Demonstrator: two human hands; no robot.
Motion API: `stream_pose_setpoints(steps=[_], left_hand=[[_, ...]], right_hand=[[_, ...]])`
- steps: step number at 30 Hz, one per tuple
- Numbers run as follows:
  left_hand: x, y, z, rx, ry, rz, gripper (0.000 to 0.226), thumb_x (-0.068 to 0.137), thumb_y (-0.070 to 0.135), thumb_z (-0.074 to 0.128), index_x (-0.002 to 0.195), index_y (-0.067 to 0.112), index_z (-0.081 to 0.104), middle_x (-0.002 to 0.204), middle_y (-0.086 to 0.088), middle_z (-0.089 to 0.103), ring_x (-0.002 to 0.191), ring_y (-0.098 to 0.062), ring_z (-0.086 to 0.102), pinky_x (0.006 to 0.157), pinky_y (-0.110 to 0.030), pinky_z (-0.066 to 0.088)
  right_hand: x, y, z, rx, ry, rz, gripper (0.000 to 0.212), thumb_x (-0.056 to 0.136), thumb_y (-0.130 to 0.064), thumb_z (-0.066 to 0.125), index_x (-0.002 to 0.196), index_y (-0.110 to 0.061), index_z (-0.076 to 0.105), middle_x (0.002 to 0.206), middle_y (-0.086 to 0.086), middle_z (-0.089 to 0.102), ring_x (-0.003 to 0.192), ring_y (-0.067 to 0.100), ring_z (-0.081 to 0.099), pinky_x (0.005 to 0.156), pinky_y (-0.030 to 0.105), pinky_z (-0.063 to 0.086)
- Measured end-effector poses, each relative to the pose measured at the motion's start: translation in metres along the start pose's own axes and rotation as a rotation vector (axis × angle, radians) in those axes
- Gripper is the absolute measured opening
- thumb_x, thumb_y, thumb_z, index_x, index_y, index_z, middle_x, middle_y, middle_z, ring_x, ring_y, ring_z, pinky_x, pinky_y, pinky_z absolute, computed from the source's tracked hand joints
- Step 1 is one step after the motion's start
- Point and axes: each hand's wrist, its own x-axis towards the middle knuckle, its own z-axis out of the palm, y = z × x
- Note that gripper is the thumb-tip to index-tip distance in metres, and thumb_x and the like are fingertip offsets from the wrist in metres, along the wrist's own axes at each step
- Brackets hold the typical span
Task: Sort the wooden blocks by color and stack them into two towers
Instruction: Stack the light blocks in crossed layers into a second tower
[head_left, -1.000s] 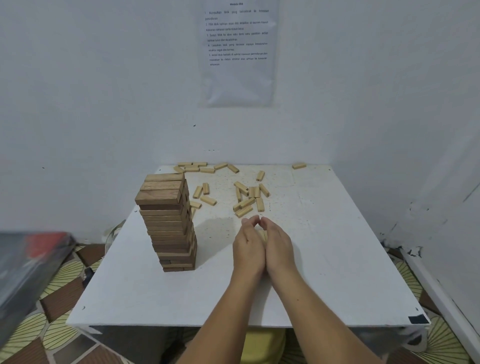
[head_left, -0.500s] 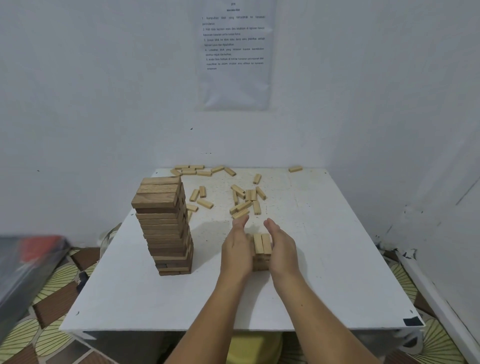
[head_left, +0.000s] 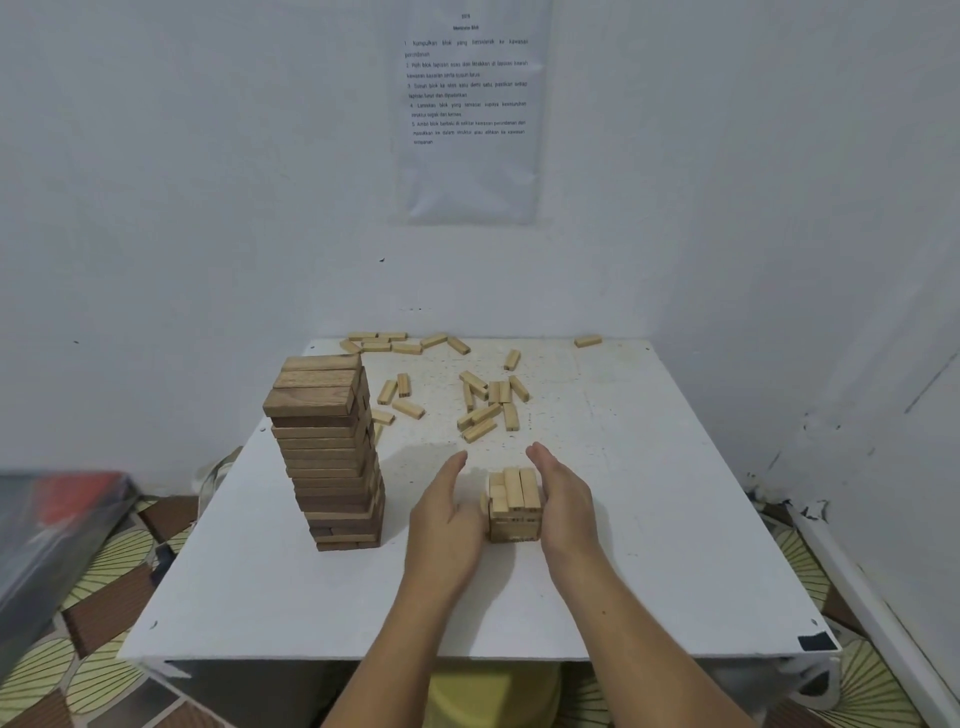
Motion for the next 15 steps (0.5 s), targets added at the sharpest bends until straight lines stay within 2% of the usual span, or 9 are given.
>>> stream_pose_setpoints(steps=[2, 4, 6, 8, 10, 12, 15], left_hand=[[-0.003, -0.005, -0.012, 0.211, -0.119, 0.0, 0.072, 0.094, -0.001, 0.044, 0.16, 0.029, 0.034, 0.166, 0.006, 0.033, 0.154, -0.013, 0.026, 0.123, -0.032, 0.024], [-0.002, -0.01, -0.017, 0.353, -0.248, -0.01, 0.081, 0.093, 0.002, 0.049, 0.163, 0.033, 0.022, 0.171, 0.005, 0.018, 0.158, -0.016, 0.013, 0.127, -0.037, 0.019], [0.004, -0.015, -0.017, 0.42, -0.302, -0.013, 0.086, 0.094, 0.009, 0.055, 0.164, 0.037, 0.013, 0.173, 0.005, 0.01, 0.16, -0.021, 0.004, 0.129, -0.044, 0.014], [0.011, -0.018, -0.016, 0.424, -0.302, -0.003, 0.089, 0.094, 0.018, 0.063, 0.164, 0.039, 0.012, 0.17, 0.009, 0.022, 0.16, -0.026, 0.006, 0.129, -0.049, 0.011], [0.015, -0.019, -0.017, 0.395, -0.293, 0.014, 0.09, 0.092, 0.021, 0.068, 0.163, 0.036, 0.017, 0.161, 0.015, 0.04, 0.157, -0.028, 0.016, 0.128, -0.052, 0.013], [0.015, -0.019, -0.018, 0.359, -0.27, 0.015, 0.086, 0.091, 0.018, 0.07, 0.162, 0.035, 0.024, 0.154, 0.015, 0.05, 0.155, -0.028, 0.024, 0.126, -0.055, 0.019], [0.013, -0.02, -0.02, 0.324, -0.219, 0.031, 0.081, 0.089, 0.018, 0.073, 0.158, 0.036, 0.034, 0.147, 0.016, 0.057, 0.15, -0.024, 0.033, 0.122, -0.054, 0.03]], right_hand=[[0.0, -0.001, -0.001, -0.022, 0.004, -0.003, 0.042, 0.095, -0.055, 0.057, 0.128, -0.032, 0.069, 0.128, -0.009, 0.069, 0.116, 0.013, 0.066, 0.102, 0.045, 0.054], [-0.002, -0.002, -0.002, -0.023, 0.0, 0.003, 0.045, 0.09, -0.059, 0.06, 0.125, -0.034, 0.07, 0.127, -0.005, 0.07, 0.115, 0.016, 0.067, 0.1, 0.046, 0.056], [-0.005, -0.004, -0.002, -0.03, -0.005, 0.0, 0.044, 0.09, -0.06, 0.059, 0.124, -0.036, 0.071, 0.127, -0.003, 0.07, 0.115, 0.018, 0.068, 0.098, 0.045, 0.057], [-0.009, -0.006, -0.002, -0.039, -0.004, 0.007, 0.041, 0.092, -0.058, 0.059, 0.123, -0.035, 0.071, 0.124, 0.0, 0.071, 0.11, 0.02, 0.07, 0.084, 0.038, 0.061], [-0.014, -0.01, -0.002, -0.038, -0.009, 0.016, 0.04, 0.094, -0.056, 0.059, 0.123, -0.033, 0.071, 0.122, 0.001, 0.072, 0.107, 0.021, 0.071, 0.068, 0.029, 0.057], [-0.015, -0.012, -0.002, -0.044, -0.02, 0.017, 0.038, 0.095, -0.054, 0.058, 0.123, -0.033, 0.071, 0.124, -0.001, 0.071, 0.108, 0.021, 0.069, 0.062, 0.024, 0.053], [-0.017, -0.015, -0.002, -0.053, -0.029, 0.024, 0.034, 0.097, -0.052, 0.056, 0.12, -0.034, 0.072, 0.119, -0.002, 0.072, 0.104, 0.019, 0.07, 0.061, 0.024, 0.051]])
